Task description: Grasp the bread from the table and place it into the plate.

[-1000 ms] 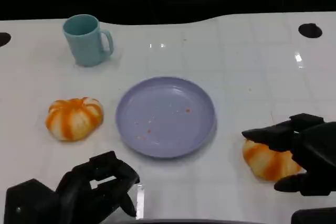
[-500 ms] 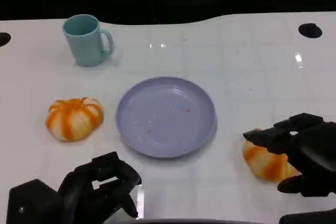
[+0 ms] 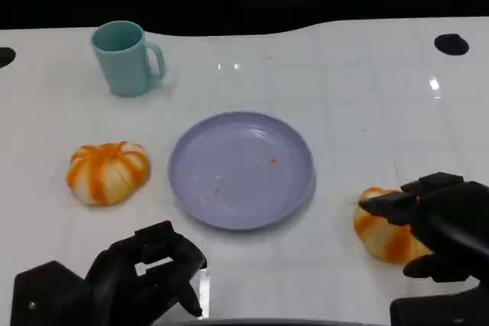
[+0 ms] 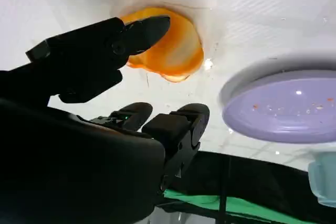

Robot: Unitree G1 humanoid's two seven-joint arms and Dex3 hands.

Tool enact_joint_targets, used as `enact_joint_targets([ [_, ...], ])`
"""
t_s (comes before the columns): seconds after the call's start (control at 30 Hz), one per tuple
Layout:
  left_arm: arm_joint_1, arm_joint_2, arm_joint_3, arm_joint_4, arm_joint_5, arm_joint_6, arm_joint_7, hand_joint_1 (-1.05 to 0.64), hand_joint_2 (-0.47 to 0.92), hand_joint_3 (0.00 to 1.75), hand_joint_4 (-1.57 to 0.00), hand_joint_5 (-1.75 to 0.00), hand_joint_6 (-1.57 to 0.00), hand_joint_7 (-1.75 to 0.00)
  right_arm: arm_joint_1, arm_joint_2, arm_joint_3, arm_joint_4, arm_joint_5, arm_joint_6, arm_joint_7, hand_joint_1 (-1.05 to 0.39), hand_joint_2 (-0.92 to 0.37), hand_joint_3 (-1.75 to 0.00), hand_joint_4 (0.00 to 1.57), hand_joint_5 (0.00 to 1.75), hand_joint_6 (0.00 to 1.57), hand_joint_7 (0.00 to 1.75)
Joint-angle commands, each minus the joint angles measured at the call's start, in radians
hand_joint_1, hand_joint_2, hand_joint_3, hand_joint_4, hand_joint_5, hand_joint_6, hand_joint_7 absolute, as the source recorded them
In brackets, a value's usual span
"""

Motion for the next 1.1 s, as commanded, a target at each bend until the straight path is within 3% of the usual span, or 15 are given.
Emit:
enact_joint_targets([
  [0.03,0.001,0.007,0.003,-0.007,0.002,-0.008,0.004,-0.82,0.92,0.16,-0.96,-1.53,-0.88,-1.27,-0.024,0.0,0.019,0.051,-0.001,0.003,-0.033,-0.32,-0.75,0.0,0.42,0.19,0.55,0.01],
  [0.5,0.004,0.003,-0.002,-0.01,0.01,-0.006,0.01,-0.83,0.92,0.16,-0.96,-1.53,-0.89,-1.27,-0.073,0.016,0.085,0.174,-0.011,0.012,-0.095,-0.27,-0.75,0.0,0.43,0.12,0.52,0.0],
  [1.1,0.007,-0.002,-0.007,-0.012,0.015,-0.013,0.012,-0.82,0.92,0.16,-0.95,-1.51,-0.89,-1.24,-0.231,0.051,0.157,0.392,-0.014,0.094,-0.102,-0.33,-0.8,-0.01,0.42,0.06,0.45,0.0],
])
